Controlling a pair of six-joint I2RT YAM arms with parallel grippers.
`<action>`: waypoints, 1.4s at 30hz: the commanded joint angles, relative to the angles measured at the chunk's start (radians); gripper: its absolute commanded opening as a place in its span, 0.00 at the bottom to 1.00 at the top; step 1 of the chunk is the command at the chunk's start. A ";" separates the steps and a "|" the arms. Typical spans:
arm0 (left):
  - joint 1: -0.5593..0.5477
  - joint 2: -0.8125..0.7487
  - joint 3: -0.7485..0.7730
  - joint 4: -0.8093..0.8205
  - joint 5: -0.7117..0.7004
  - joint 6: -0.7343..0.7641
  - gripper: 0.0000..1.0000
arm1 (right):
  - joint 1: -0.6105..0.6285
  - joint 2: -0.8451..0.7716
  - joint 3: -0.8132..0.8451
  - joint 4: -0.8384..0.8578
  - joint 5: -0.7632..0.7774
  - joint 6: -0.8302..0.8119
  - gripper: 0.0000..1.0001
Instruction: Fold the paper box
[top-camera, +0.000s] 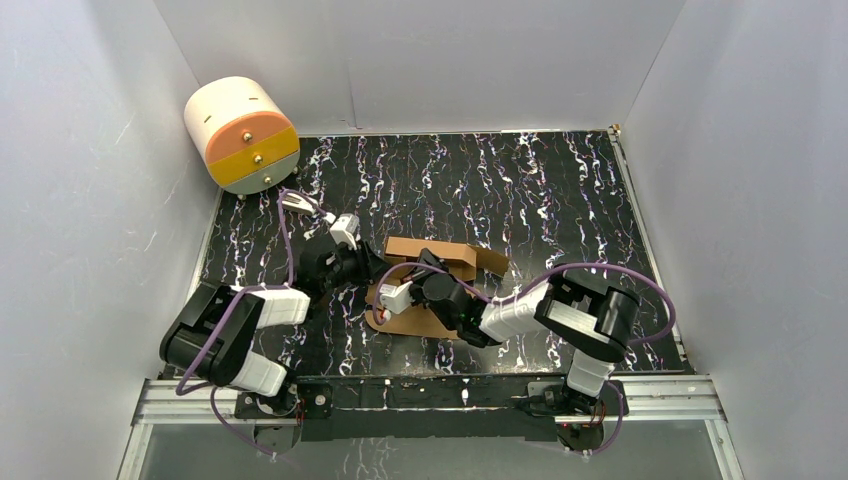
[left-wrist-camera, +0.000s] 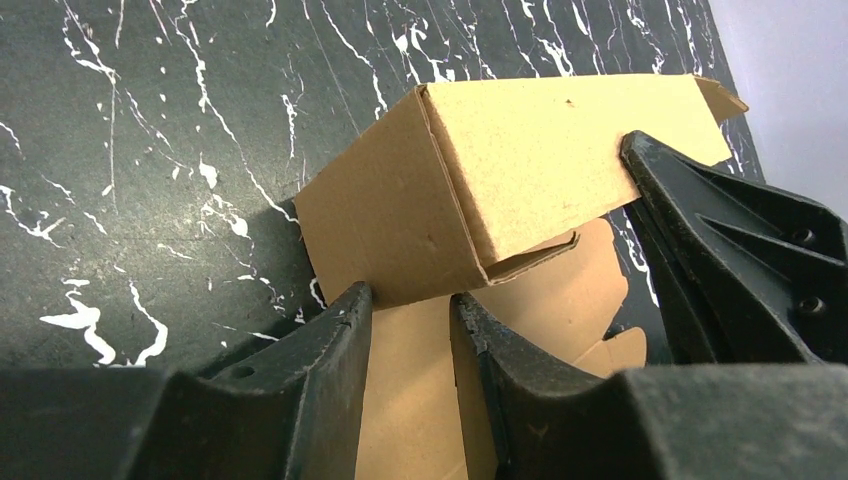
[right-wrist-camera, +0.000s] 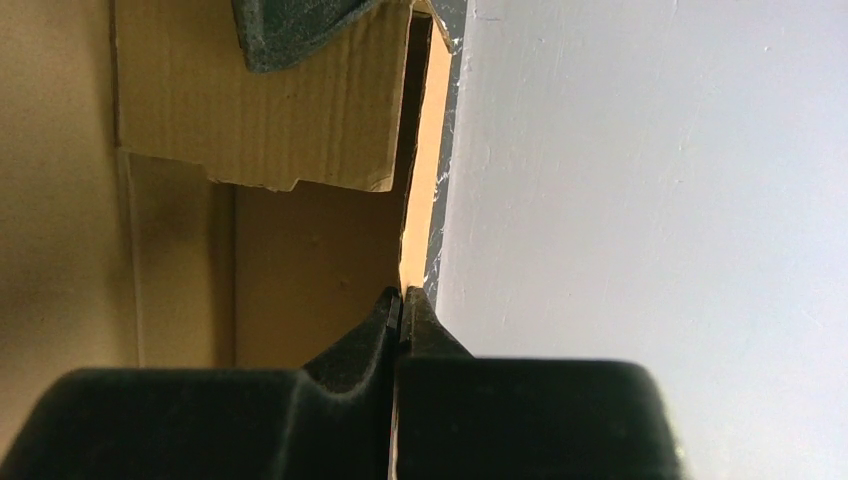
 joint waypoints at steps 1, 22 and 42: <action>-0.009 0.016 0.013 0.093 -0.032 0.065 0.33 | 0.007 -0.014 0.024 -0.106 -0.070 0.077 0.02; -0.085 0.065 0.009 0.265 -0.142 0.157 0.27 | 0.007 -0.001 0.050 -0.216 -0.085 0.129 0.03; -0.122 0.104 -0.033 0.344 -0.277 0.207 0.10 | 0.007 -0.201 0.014 -0.301 -0.049 0.227 0.33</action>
